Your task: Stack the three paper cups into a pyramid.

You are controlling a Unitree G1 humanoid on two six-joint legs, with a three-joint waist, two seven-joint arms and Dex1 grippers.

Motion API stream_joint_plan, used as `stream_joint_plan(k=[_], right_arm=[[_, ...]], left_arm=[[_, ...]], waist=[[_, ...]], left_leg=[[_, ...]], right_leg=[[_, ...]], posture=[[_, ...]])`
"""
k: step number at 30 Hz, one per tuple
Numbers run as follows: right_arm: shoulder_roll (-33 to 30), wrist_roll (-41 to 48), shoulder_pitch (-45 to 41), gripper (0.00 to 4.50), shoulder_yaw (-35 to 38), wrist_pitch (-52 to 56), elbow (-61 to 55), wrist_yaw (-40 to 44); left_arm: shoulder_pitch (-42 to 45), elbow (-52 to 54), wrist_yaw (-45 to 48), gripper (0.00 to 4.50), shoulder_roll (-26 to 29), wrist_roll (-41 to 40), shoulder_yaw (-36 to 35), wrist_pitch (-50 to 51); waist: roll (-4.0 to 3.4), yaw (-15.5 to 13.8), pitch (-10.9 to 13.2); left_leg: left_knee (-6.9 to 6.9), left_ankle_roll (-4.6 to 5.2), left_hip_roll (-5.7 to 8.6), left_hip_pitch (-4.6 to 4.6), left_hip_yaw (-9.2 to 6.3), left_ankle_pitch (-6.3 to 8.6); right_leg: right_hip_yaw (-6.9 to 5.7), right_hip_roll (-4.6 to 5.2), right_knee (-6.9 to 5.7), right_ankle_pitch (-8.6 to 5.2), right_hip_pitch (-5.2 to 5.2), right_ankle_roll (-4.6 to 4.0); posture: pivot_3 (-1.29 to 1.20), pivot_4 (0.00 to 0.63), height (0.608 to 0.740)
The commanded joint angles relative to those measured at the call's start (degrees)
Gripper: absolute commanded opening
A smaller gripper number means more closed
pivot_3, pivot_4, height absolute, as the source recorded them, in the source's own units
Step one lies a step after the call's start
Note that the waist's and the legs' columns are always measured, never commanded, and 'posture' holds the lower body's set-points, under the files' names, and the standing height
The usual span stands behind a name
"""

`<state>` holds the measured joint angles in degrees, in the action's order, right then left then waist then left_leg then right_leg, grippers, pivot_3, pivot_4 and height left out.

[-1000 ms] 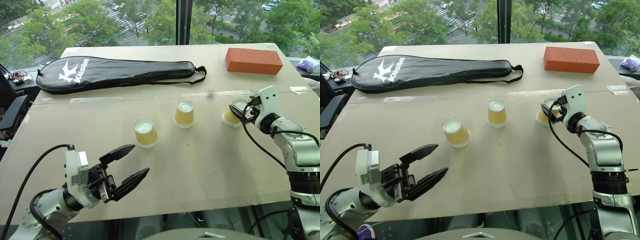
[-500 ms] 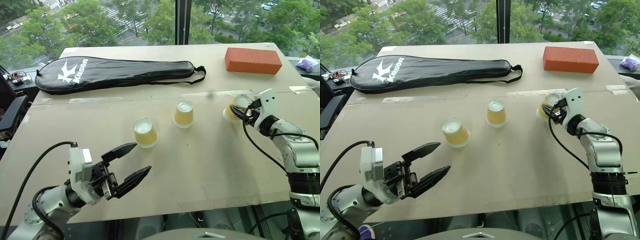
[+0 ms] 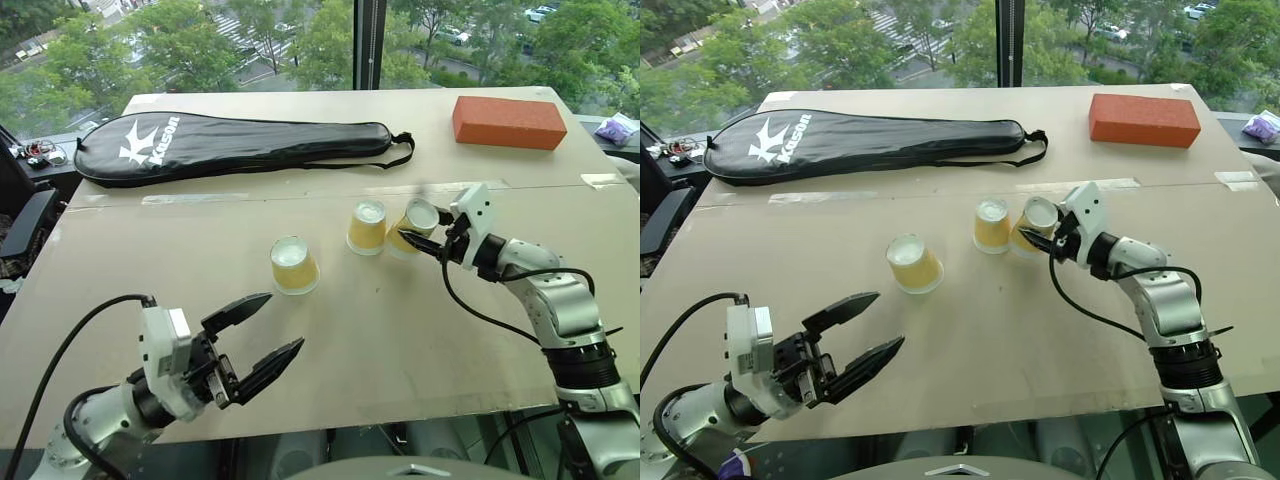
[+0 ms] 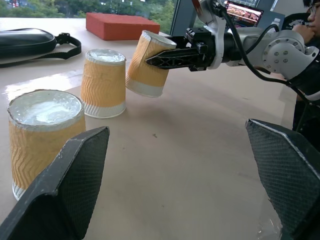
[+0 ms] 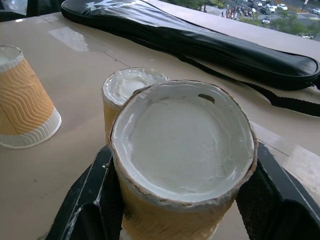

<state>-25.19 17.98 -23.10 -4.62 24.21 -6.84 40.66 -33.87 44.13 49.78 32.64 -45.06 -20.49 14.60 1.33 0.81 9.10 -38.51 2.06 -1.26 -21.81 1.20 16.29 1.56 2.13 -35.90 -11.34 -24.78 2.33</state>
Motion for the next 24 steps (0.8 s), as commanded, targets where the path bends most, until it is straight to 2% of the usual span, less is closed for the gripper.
stream_joint_plan(k=[1,14,24], right_arm=[[-0.31,-1.29,-1.22,2.20,-0.49,-2.57,0.42,0.98],[1.58,-6.58,-5.03,2.20,-1.76,-7.64,8.95,-0.26],[1.64,-7.57,-5.84,2.20,-2.25,-8.20,10.48,1.12]], left_arm=[[-0.99,2.58,0.11,4.50,-0.46,-0.54,-1.20,-1.69],[-1.97,2.20,-0.02,4.50,-0.95,0.45,-0.60,-2.92],[-0.83,2.01,-1.19,4.50,-1.15,0.83,0.31,-2.56]], waist=[[0.00,-0.01,0.00],[0.00,0.06,0.00],[0.00,0.04,0.00]], left_leg=[[0.00,0.00,0.01,0.01,0.01,0.00],[0.00,0.00,0.00,0.00,0.06,0.00],[0.00,0.00,0.00,0.01,0.06,0.00]], right_leg=[[0.00,0.00,0.00,0.00,0.00,0.00],[-0.08,-0.08,-0.03,0.00,0.00,-0.01],[-0.08,-0.08,-0.04,0.01,0.00,-0.01]], posture=[[0.00,0.150,0.740],[0.00,0.150,0.740],[0.00,0.150,0.740]])
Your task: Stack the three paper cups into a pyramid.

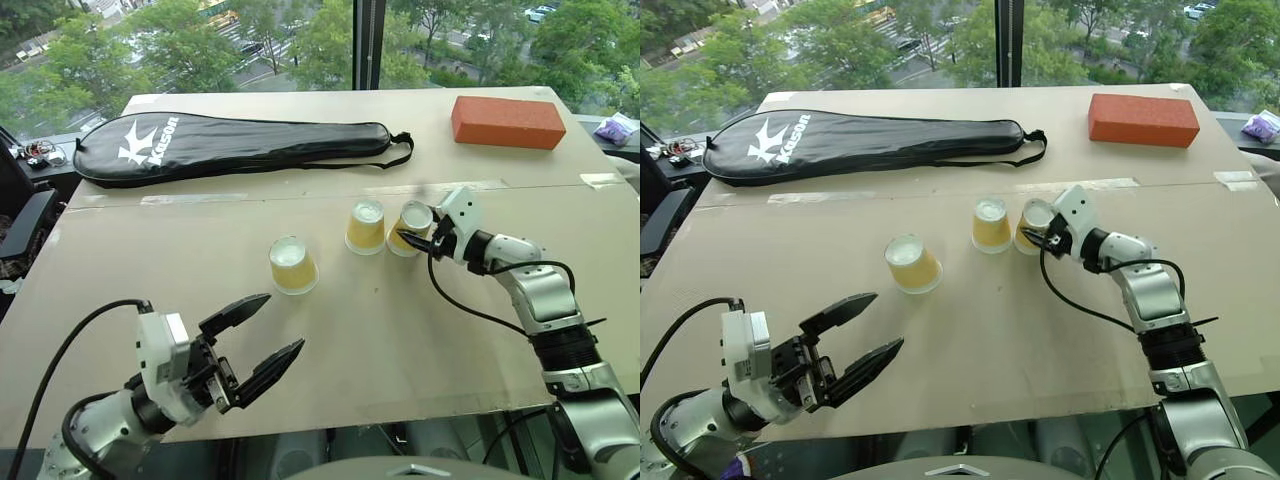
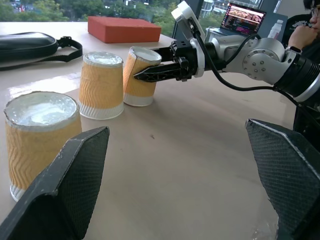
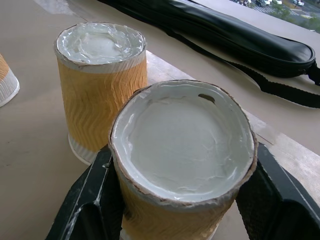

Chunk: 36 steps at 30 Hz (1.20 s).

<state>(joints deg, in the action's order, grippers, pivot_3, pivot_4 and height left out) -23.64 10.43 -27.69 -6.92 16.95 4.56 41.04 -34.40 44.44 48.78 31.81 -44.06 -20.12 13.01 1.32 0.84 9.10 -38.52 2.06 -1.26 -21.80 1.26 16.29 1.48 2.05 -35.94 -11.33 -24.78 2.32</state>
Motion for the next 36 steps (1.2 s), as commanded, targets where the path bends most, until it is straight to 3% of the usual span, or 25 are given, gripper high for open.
stream_joint_plan(k=[1,3,4,7,14,19,25,29,36], right_arm=[[-0.05,0.19,-1.18,2.20,-0.25,-0.61,-0.81,1.55],[0.11,0.20,-1.31,2.20,-0.08,-0.40,-0.05,1.74],[0.32,0.23,-1.47,3.25,0.23,-0.40,0.35,1.57],[0.51,0.45,-1.86,4.42,0.76,-1.23,0.65,1.87],[-0.24,4.04,0.10,4.42,4.18,-4.06,-3.88,3.38],[-3.33,8.49,4.45,4.42,8.05,-5.36,-8.96,7.12],[-10.33,13.38,10.41,4.42,11.84,-4.53,-15.07,13.15],[-16.21,22.85,17.18,4.42,14.84,2.16,-25.39,18.98],[-20.15,30.82,27.74,4.42,18.08,8.15,-38.66,17.61]], left_arm=[[-0.37,1.61,-0.24,4.50,-0.41,-0.18,-0.17,-1.07],[-0.51,1.42,-0.29,4.50,-0.60,-0.24,-0.44,-1.23],[-0.57,1.35,-0.25,4.50,-0.67,-0.28,-0.57,-1.28],[-0.78,1.22,-0.16,4.50,-0.90,-0.37,-0.87,-1.30],[0.17,-2.30,-2.54,4.50,-1.98,-1.70,-4.33,-0.60],[5.42,-8.14,-4.77,4.50,-0.45,0.79,-5.20,0.84],[13.34,-15.21,-4.06,4.50,3.50,4.51,-1.12,4.04],[21.72,-21.93,-2.94,4.50,4.76,6.65,3.17,5.44],[32.19,-32.19,0.60,4.50,4.44,13.25,11.15,3.29]], waist=[[0.00,0.00,0.00],[0.00,0.00,0.00],[0.00,0.01,0.00],[0.00,0.01,0.00],[-0.01,-0.01,0.00],[0.01,-0.29,0.00],[0.01,-0.09,0.00],[-0.01,-0.17,0.00],[0.03,-0.11,-0.02]], left_leg=[[0.00,0.00,0.00,0.00,0.00,0.00],[0.00,0.00,0.00,0.00,-0.01,0.00],[0.00,0.00,0.00,0.00,-0.01,0.00],[0.00,0.00,0.00,-0.01,0.00,0.00],[0.00,0.00,-0.01,0.00,-0.02,0.00],[0.00,0.00,0.00,-0.02,-0.02,0.00],[-0.01,0.00,0.03,0.01,-0.02,0.00],[0.00,0.00,0.01,0.03,-0.05,0.00],[0.00,0.00,-0.01,0.02,-0.11,0.00]], right_leg=[[0.00,0.00,0.00,0.00,0.00,0.00],[0.01,0.00,0.00,0.00,0.00,0.00],[0.01,0.00,0.00,0.00,0.00,0.00],[0.01,0.00,0.00,0.00,0.00,0.00],[0.01,0.00,0.00,0.00,-0.01,0.00],[-0.11,0.00,0.00,0.00,0.03,0.00],[-0.05,0.02,0.01,0.00,0.06,0.01],[-0.08,-0.02,-0.03,0.01,0.05,0.02],[-0.15,-0.02,-0.04,0.01,0.08,0.03]], posture=[[0.00,0.150,0.740],[0.00,0.150,0.740],[0.00,0.150,0.740],[0.00,0.150,0.740],[0.00,0.150,0.740],[0.00,0.150,0.740],[0.00,0.150,0.740],[0.00,0.150,0.740],[0.00,0.150,0.740]])
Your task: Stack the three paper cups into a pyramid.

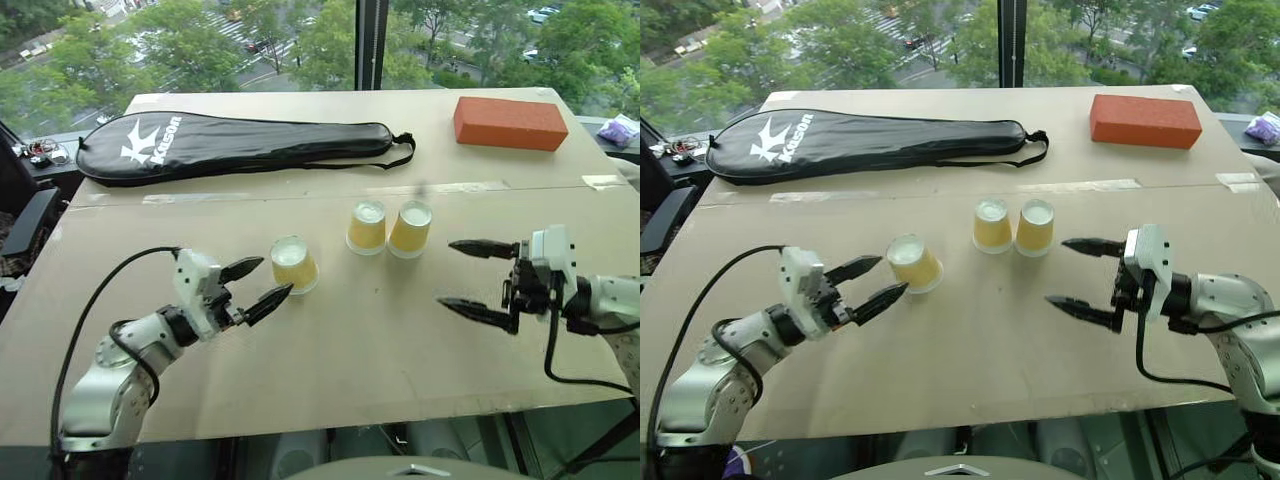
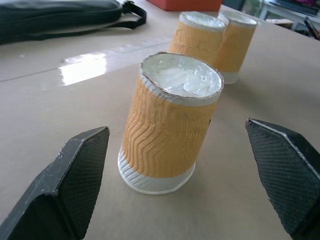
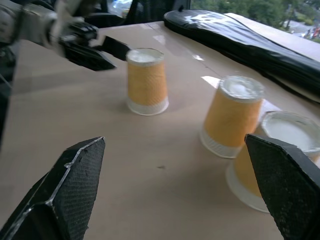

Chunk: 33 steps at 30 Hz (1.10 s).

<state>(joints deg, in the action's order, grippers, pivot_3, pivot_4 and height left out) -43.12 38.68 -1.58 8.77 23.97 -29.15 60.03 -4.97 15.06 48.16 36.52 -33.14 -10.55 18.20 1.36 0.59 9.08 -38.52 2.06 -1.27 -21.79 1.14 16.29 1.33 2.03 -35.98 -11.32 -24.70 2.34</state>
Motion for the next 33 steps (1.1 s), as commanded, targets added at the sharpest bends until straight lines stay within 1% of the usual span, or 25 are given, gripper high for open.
stream_joint_plan(k=[1,2,3,6,7,10,12,15,17,20,26,29,33], right_arm=[[-0.36,2.68,3.00,4.42,2.67,1.27,-6.14,-2.31],[-0.13,2.52,4.21,4.42,2.88,1.23,-7.05,-3.05],[0.00,2.12,5.26,4.48,3.00,0.99,-7.71,-3.70],[0.18,1.93,7.25,4.50,3.75,0.63,-8.74,-5.35],[0.22,1.84,7.95,4.50,4.05,0.45,-8.91,-5.79],[0.51,0.49,10.45,4.50,4.64,-0.86,-8.93,-6.93],[0.85,-0.15,11.10,4.50,4.65,-1.48,-8.89,-7.65],[2.06,-0.74,12.46,4.50,5.30,-2.24,-8.59,-9.26],[3.14,-1.64,14.11,4.50,5.80,-2.89,-8.36,-10.61],[3.71,-3.40,15.08,4.50,5.49,-3.93,-7.78,-11.41],[4.82,-3.61,15.30,4.50,5.86,-3.86,-8.84,-13.63],[5.04,-3.91,16.33,4.50,6.67,-4.05,-9.35,-14.51],[5.62,-4.31,17.25,4.50,6.68,-4.26,-10.26,-15.91]], left_arm=[[4.34,-4.55,1.70,4.50,-0.74,3.18,2.82,-2.19],[5.57,-6.04,2.14,4.50,-1.16,3.93,3.86,-2.47],[6.49,-7.41,2.37,4.24,-1.62,4.70,4.54,-3.01],[7.91,-9.73,3.71,3.37,-2.31,5.89,5.62,-4.46],[8.48,-10.50,4.03,2.82,-2.51,6.28,5.80,-5.03],[11.36,-13.00,4.38,2.04,-3.61,6.41,5.65,-6.50],[12.48,-13.56,4.94,2.04,-4.05,5.91,5.38,-6.37],[15.30,-11.42,6.38,2.04,-4.14,4.37,6.11,-4.54],[20.25,-9.75,7.21,2.04,-4.27,2.85,7.48,-1.43],[26.71,-10.80,6.98,2.04,-5.12,3.01,9.08,1.52],[43.60,-16.73,6.64,2.04,-9.92,2.33,12.27,9.61],[49.14,-22.16,7.57,2.04,-12.56,4.07,14.40,10.74],[53.43,-30.23,10.02,2.04,-14.83,8.19,17.63,7.48]], waist=[[0.00,0.09,0.00],[0.01,-0.01,0.00],[0.03,-0.08,-0.01],[0.06,-0.12,-0.04],[0.07,-0.16,-0.04],[0.07,-0.39,-0.04],[0.08,-0.53,-0.05],[0.08,-0.58,-0.05],[0.09,-0.93,-0.04],[0.10,-1.54,-0.04],[0.11,-1.32,-0.03],[0.10,-1.23,-0.03],[0.10,-1.18,-0.03]], left_leg=[[0.00,0.00,0.00,0.01,0.00,0.00],[-0.01,0.00,0.01,0.03,-0.01,0.00],[-0.06,0.00,0.02,0.00,0.00,0.00],[-0.09,0.00,0.02,0.01,0.02,0.00],[-0.10,0.00,0.02,0.01,0.01,0.00],[-0.11,0.00,0.04,0.01,0.01,0.00],[-0.16,0.00,0.04,0.00,0.02,0.00],[-0.18,0.00,0.04,0.00,0.01,0.00],[-0.19,0.00,0.04,-0.02,0.01,0.00],[-0.34,0.00,0.06,-0.11,-0.10,0.00],[-0.55,0.00,0.12,-0.09,-0.08,0.00],[-0.59,0.00,0.13,-0.07,-0.10,0.00],[-0.59,0.01,0.13,-0.07,-0.13,0.00]], right_leg=[[0.06,0.00,0.00,0.00,0.00,0.01],[0.07,0.01,0.00,0.00,0.00,0.01],[0.04,0.01,0.00,0.00,0.01,0.01],[0.05,0.02,0.00,0.00,0.06,0.02],[0.06,0.02,0.00,0.00,0.06,0.02],[0.06,0.05,0.00,0.00,0.07,0.02],[0.01,0.05,0.00,0.00,0.09,0.02],[0.01,0.05,-0.01,0.01,0.10,0.02],[-0.01,0.04,-0.01,0.03,0.10,0.07],[-0.15,0.03,-0.02,0.10,0.16,0.18],[-0.09,0.02,-0.01,0.12,0.31,0.23],[-0.08,0.00,-0.01,0.13,0.34,0.24],[-0.08,-0.03,-0.01,0.12,0.34,0.24]], posture=[[0.00,0.150,0.740],[0.00,0.150,0.740],[0.00,0.150,0.740],[0.00,0.150,0.740],[0.00,0.150,0.740],[0.00,0.150,0.740],[0.00,0.150,0.740],[0.00,0.150,0.740],[0.00,0.150,0.740],[0.00,0.150,0.740],[0.00,0.150,0.740],[0.00,0.150,0.740],[0.00,0.150,0.740]])
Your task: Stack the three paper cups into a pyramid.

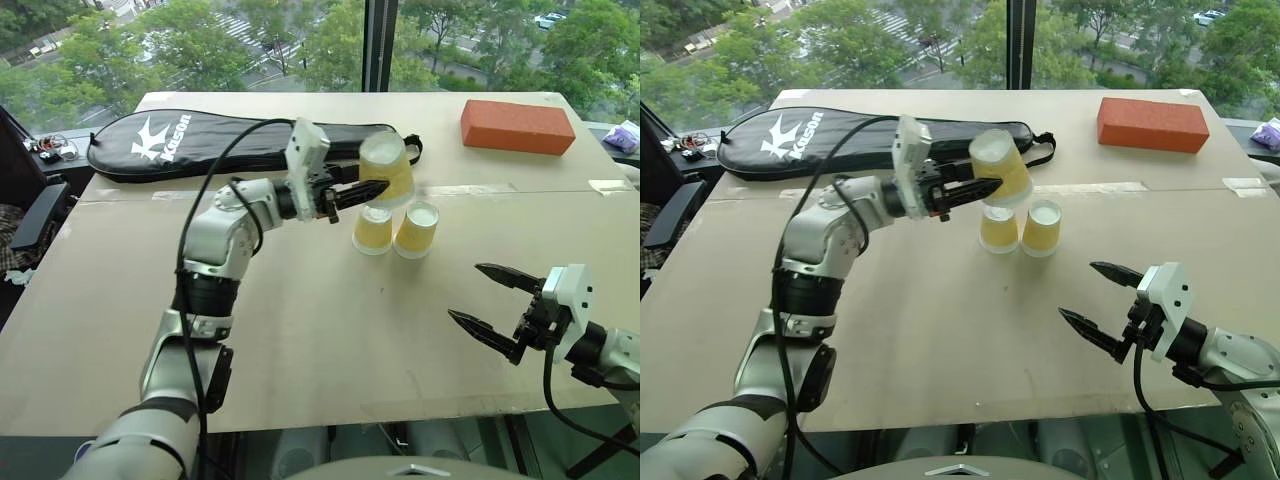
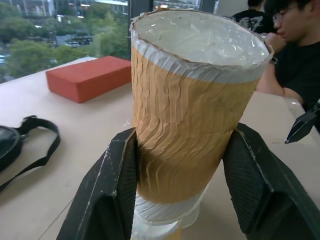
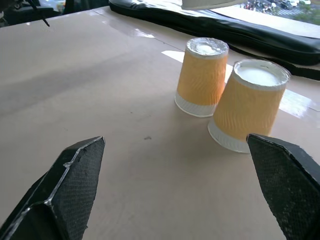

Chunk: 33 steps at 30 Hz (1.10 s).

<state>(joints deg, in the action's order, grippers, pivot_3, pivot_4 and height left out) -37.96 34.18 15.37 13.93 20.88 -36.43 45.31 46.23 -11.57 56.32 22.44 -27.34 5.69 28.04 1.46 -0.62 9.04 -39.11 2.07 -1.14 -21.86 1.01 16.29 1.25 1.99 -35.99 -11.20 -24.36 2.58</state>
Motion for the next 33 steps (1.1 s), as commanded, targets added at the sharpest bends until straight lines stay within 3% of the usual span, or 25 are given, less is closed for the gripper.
stream_joint_plan(k=[1,10,27,28,30,33], right_arm=[[0.67,0.21,0.72,4.50,1.63,-1.17,-3.44,-1.53],[1.61,0.13,4.34,4.50,3.18,-1.57,-5.62,-3.26],[3.68,1.68,7.12,4.50,8.53,-5.09,-3.55,-2.64],[3.75,1.76,7.15,4.50,8.83,-5.45,-3.27,-2.36],[3.84,2.14,7.14,4.50,9.44,-5.86,-2.92,-1.94],[3.85,2.30,7.16,4.50,9.78,-6.24,-2.52,-1.59]], left_arm=[[2.98,-5.50,2.35,2.04,-1.31,3.20,1.87,-3.18],[6.95,-16.48,5.68,2.04,-4.93,7.65,2.83,-9.29],[9.76,-20.75,5.39,2.04,-7.20,11.47,2.88,-9.29],[9.66,-20.52,5.80,2.71,-7.23,10.97,2.60,-8.81],[9.57,-19.73,5.99,3.20,-7.24,10.10,2.03,-7.77],[9.29,-18.04,5.39,4.41,-6.79,9.73,1.36,-6.74]], waist=[[0.00,0.03,0.00],[0.01,-0.17,0.01],[0.00,-0.15,0.00],[0.00,-0.15,0.00],[0.00,-0.14,0.00],[0.00,-0.11,0.01]], left_leg=[[0.00,0.00,0.00,0.00,0.00,0.00],[-0.03,0.00,0.03,-0.04,-0.05,0.00],[-0.10,0.01,0.09,-0.03,-0.11,0.00],[-0.10,0.01,0.09,-0.01,-0.10,0.00],[-0.10,0.01,0.09,0.00,-0.10,0.00],[-0.10,0.01,0.09,-0.01,-0.12,0.00]], right_leg=[[0.00,-0.01,0.00,0.00,0.00,0.00],[0.02,-0.01,0.02,-0.02,0.02,-0.03],[0.08,-0.01,0.02,-0.06,0.10,0.08],[0.09,-0.01,0.02,-0.06,0.11,0.08],[0.09,-0.01,0.02,-0.08,0.13,0.06],[0.07,-0.01,0.02,-0.08,0.13,0.08]], posture=[[0.00,0.150,0.740],[0.00,0.150,0.740],[0.00,0.150,0.740],[0.00,0.150,0.740],[0.00,0.150,0.740],[0.00,0.150,0.740]])
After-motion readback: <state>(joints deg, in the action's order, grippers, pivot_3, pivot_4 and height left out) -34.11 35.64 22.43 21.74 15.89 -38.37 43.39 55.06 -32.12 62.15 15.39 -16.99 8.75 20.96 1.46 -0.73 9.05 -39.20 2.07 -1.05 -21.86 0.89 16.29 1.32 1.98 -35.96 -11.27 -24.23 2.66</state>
